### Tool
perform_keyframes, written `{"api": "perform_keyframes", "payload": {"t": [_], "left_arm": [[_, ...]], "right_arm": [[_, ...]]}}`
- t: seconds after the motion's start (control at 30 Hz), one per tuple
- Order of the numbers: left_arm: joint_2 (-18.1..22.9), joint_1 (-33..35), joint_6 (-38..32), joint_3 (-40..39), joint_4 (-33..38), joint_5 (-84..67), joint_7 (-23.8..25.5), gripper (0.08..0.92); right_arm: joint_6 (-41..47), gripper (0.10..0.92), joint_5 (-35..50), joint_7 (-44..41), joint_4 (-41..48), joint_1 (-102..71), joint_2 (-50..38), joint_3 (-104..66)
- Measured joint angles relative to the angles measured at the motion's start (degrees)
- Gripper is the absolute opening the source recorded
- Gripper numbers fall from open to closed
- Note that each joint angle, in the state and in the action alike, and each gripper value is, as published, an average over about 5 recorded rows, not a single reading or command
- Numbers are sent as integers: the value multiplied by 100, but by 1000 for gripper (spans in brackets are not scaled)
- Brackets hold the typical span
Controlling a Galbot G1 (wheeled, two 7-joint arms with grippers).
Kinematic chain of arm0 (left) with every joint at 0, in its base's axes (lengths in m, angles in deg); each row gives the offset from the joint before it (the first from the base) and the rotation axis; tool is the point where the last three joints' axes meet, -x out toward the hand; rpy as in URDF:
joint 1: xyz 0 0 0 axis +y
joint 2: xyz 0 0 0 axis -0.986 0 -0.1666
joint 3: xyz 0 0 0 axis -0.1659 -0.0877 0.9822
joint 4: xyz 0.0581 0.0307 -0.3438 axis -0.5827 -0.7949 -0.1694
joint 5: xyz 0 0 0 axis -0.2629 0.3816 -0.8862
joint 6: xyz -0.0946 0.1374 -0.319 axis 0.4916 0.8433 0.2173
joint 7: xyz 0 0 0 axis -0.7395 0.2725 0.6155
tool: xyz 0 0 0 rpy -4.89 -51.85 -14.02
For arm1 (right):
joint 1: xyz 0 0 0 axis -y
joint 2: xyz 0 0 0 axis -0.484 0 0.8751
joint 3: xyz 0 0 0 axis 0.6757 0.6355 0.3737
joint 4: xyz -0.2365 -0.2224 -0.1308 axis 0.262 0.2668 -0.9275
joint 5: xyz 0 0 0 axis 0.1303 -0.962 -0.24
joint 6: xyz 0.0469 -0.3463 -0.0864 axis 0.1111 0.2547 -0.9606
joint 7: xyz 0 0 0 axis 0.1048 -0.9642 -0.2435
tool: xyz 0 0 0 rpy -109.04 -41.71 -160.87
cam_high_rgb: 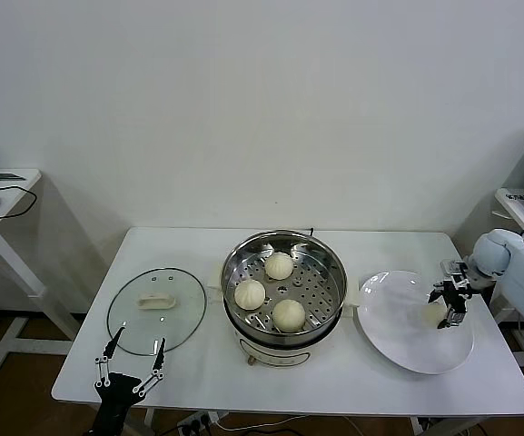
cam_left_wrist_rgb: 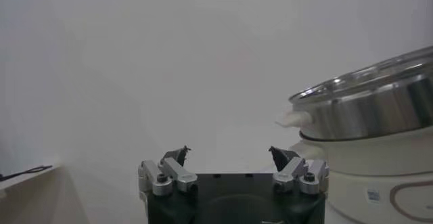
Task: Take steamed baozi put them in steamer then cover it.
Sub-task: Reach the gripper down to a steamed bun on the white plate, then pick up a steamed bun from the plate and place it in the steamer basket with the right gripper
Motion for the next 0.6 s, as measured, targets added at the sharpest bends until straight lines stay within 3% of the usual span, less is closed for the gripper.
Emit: {"api": "perform_keyframes", "payload": {"t": [0.33, 0.6], "left_arm": [[-26, -18, -2, 17, 1, -2, -1, 823], [-33, -51, -6, -37, 27, -3, -19, 823]], "right_arm": [[5, 679, 73, -112, -106, 172, -43, 40], [151, 679, 520, -497, -698, 1012, -217, 524]]}}
